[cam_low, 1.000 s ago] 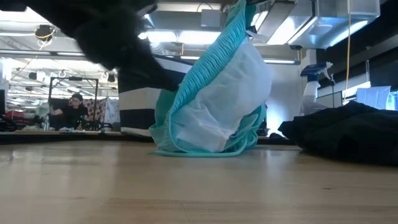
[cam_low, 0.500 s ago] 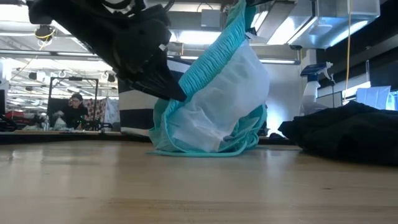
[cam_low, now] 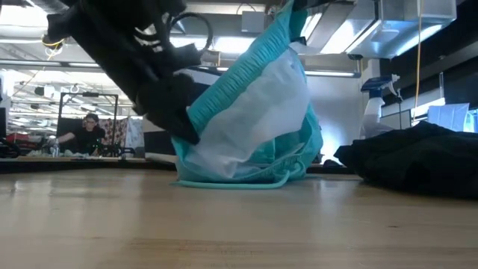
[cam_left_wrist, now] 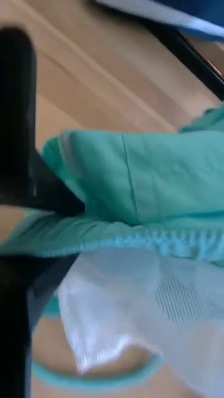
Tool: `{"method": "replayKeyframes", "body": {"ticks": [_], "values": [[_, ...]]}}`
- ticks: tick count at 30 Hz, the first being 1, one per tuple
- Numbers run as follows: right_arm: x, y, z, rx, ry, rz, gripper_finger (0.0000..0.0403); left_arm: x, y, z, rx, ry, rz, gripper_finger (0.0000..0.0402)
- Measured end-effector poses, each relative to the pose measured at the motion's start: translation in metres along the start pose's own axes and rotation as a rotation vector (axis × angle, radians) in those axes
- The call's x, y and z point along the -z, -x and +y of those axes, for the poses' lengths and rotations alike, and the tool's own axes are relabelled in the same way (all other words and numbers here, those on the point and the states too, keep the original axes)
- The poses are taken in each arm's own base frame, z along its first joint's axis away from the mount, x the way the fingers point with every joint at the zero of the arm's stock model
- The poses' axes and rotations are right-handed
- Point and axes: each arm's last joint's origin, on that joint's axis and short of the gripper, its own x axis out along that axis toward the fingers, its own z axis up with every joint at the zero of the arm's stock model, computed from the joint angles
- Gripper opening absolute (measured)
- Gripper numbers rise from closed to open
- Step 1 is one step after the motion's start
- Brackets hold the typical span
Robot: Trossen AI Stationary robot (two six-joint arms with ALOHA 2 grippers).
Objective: Fold Laundry from Bin
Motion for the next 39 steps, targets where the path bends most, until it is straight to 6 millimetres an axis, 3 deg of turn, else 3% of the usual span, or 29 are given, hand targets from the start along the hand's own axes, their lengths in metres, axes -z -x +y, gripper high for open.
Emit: {"method": "replayKeyframes", "body": {"ticks": [3,9,20,25,29,32,36,39], "values": [[0.002,0.000,0.001,-0.003,0.026,0.007,0.0001,0.000,-0.003,0.007,-0.017,-0.048,0.036,0.0012],[0.007,0.000,0.003,-0.013,0.097,0.025,0.0001,-0.007,0.013,0.027,-0.063,-0.061,0.055,0.0005],[0.009,0.002,0.004,-0.013,0.119,0.031,0.0001,-0.030,0.098,0.087,-0.196,0.067,-0.178,0.0002],[0.009,0.011,0.008,-0.047,0.106,0.020,0.0001,-0.030,0.123,0.112,-0.239,0.134,-0.259,0.0001],[0.017,0.017,0.015,-0.262,-0.007,0.016,0.0001,-0.032,0.132,0.123,-0.262,0.148,-0.297,0.0001],[0.033,0.013,0.020,-0.466,-0.065,0.126,0.0001,-0.033,0.134,0.129,-0.281,0.166,-0.308,0.0001],[0.060,0.008,0.020,-0.462,-0.064,0.327,0.0001,-0.036,0.129,0.136,-0.321,0.146,-0.288,0.0000],[0.071,0.011,0.021,-0.454,-0.084,0.382,0.0001,-0.037,0.125,0.141,-0.347,0.141,-0.269,0.0000]]}}
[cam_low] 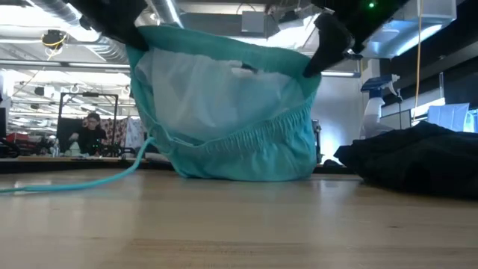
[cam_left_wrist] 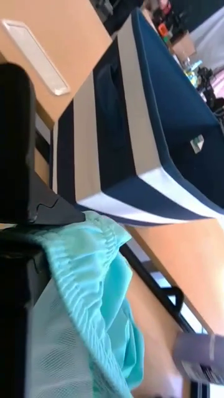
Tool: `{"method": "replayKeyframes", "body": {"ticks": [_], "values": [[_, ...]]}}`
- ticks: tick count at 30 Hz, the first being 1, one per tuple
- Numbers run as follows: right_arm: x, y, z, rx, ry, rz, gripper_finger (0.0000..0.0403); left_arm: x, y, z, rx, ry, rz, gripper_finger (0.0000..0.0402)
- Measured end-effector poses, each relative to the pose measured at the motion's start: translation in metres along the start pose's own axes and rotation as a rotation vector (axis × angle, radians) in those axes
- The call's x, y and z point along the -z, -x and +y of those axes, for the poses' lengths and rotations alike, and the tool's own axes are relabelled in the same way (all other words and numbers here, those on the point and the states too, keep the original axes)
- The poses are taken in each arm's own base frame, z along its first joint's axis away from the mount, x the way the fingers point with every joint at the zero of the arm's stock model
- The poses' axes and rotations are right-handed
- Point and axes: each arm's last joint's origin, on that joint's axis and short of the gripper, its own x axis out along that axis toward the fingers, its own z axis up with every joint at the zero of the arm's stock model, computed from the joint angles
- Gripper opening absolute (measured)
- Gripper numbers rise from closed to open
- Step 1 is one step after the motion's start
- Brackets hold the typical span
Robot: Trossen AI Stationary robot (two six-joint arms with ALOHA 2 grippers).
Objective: Fold Laundry from Bin
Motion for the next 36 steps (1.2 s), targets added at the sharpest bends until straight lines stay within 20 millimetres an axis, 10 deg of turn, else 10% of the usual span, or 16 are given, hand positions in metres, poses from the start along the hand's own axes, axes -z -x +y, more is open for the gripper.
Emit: {"method": "replayKeyframes", "body": {"ticks": [7,24,36], "values": [[0.009,-0.007,-0.001,-0.028,-0.128,0.041,0.0016,-0.005,-0.008,0.003,-0.054,0.041,-0.015,0.0000],[0.036,-0.066,0.039,-0.116,-0.363,0.141,0.0240,-0.015,-0.019,0.005,-0.046,0.110,-0.016,0.0000],[0.062,-0.096,0.077,-0.228,-0.495,0.218,0.0269,-0.014,-0.025,0.006,-0.032,0.109,0.015,0.0000]]}}
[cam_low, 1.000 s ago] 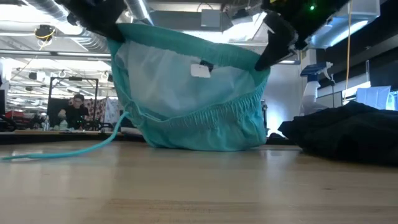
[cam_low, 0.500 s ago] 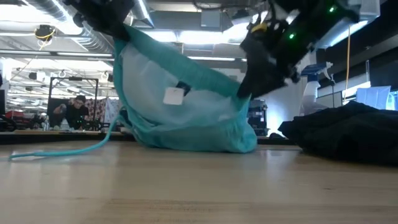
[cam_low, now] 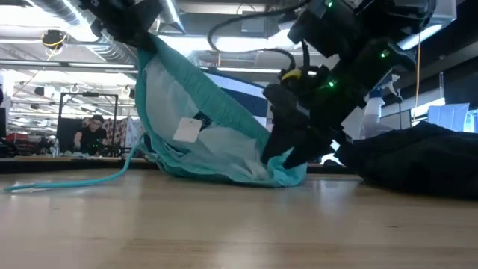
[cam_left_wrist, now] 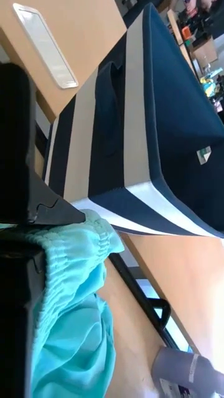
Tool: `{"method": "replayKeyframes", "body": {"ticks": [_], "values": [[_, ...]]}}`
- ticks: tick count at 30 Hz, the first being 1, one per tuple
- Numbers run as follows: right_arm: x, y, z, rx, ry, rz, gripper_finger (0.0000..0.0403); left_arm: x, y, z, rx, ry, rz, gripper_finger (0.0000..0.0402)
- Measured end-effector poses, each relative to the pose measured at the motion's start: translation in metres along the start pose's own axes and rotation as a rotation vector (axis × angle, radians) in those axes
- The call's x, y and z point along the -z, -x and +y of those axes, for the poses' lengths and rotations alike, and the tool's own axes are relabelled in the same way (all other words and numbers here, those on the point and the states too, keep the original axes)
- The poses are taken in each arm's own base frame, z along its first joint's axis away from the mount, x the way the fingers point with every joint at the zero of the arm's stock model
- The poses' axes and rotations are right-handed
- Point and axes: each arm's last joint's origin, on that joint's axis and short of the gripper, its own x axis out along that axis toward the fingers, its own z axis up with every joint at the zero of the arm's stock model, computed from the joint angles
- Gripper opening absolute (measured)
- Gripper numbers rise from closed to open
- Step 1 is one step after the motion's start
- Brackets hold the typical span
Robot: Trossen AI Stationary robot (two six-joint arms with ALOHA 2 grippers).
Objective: Fold Laundry from Bin
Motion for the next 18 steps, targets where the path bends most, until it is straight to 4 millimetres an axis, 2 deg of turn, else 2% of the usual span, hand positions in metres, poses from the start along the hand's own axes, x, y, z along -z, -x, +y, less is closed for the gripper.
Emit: {"method": "replayKeyframes", "body": {"ticks": [7,18], "values": [[0.013,0.010,0.016,-0.075,-0.007,-0.004,0.0269,0.002,-0.007,-0.003,-0.008,-0.013,0.026,0.0000],[0.023,0.018,0.021,-0.024,-0.059,-0.064,0.0269,0.002,-0.009,-0.003,-0.004,-0.008,0.031,0.0000]]}}
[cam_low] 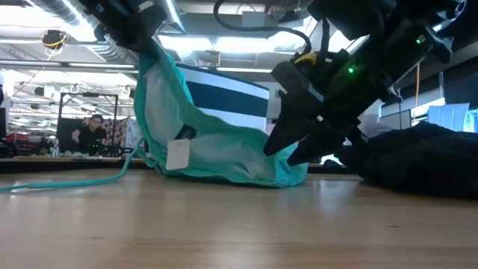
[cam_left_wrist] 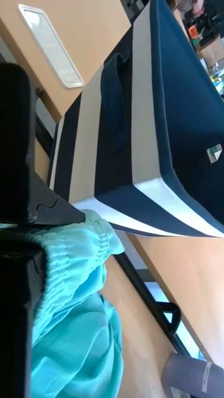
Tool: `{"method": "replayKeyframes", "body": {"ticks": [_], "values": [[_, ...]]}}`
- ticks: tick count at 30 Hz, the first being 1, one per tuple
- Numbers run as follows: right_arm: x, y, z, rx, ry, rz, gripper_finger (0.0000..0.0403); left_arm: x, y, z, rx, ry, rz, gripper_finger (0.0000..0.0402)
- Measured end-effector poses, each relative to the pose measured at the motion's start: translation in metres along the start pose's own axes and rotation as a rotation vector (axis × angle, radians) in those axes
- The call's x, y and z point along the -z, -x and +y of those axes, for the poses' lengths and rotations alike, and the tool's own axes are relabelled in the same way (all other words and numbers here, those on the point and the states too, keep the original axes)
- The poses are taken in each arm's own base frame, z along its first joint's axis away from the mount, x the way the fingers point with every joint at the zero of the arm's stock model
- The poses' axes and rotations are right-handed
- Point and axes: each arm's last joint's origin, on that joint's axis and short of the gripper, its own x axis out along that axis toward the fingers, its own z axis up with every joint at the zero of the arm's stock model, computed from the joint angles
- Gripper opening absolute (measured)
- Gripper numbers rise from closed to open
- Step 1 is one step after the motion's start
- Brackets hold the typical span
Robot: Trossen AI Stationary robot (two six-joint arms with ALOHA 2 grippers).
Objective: Fold Laundry from Bin
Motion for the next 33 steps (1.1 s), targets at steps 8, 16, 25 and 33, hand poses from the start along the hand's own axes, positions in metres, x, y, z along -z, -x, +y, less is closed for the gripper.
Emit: {"method": "replayKeyframes", "body": {"ticks": [8,16,25,33], "values": [[0.001,0.001,0.002,-0.015,-0.009,-0.004,0.0269,0.000,0.000,0.000,-0.002,0.001,-0.001,0.0000],[0.024,-0.021,0.010,-0.030,0.051,-0.001,0.0269,-0.001,-0.001,0.000,0.000,0.015,-0.004,0.0000],[0.016,-0.023,0.016,0.134,0.132,-0.043,0.0240,-0.001,-0.001,0.000,0.021,0.015,0.005,0.0000],[0.016,-0.018,0.007,0.252,0.236,-0.012,0.0047,-0.001,-0.001,0.000,0.019,0.005,0.007,0.0000]]}}
